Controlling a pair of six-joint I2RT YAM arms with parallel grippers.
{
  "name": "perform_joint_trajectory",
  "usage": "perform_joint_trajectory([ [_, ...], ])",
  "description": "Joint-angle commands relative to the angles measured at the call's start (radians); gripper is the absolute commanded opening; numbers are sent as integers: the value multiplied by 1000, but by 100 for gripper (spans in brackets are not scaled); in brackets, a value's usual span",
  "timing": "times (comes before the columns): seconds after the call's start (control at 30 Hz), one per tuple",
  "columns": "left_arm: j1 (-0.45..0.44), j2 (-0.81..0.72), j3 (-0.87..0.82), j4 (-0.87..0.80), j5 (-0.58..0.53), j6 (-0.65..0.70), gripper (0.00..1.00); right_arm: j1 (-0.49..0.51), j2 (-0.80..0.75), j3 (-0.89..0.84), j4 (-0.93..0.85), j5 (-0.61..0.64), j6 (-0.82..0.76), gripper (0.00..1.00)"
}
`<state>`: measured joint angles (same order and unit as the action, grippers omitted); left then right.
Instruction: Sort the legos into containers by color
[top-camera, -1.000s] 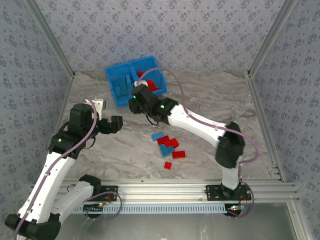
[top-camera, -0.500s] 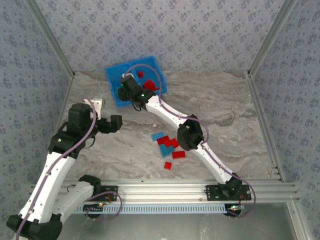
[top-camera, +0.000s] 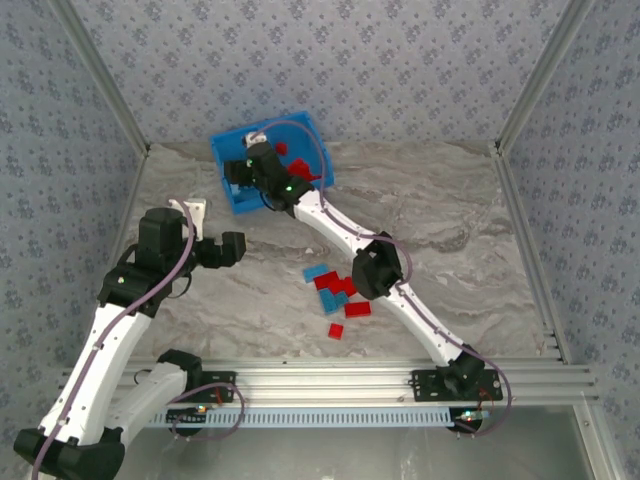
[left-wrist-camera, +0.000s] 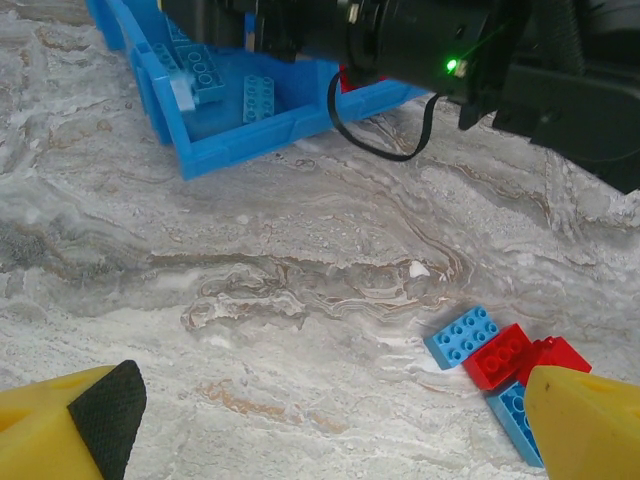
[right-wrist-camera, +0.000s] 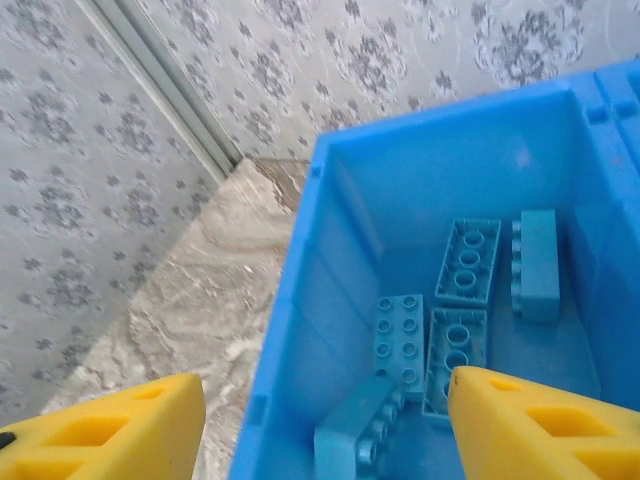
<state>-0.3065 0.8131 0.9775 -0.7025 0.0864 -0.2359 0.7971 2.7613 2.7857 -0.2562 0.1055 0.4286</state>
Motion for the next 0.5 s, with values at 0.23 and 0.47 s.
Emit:
perform_joint_trajectory([
  [0.23,7,6,4,18,16,1,99,-7,-534,-233,-339,-40,-85,78],
  [0.47,-49,99,16,59,18,-107,99,5,-1184,-1076,-203,57,-156,93],
])
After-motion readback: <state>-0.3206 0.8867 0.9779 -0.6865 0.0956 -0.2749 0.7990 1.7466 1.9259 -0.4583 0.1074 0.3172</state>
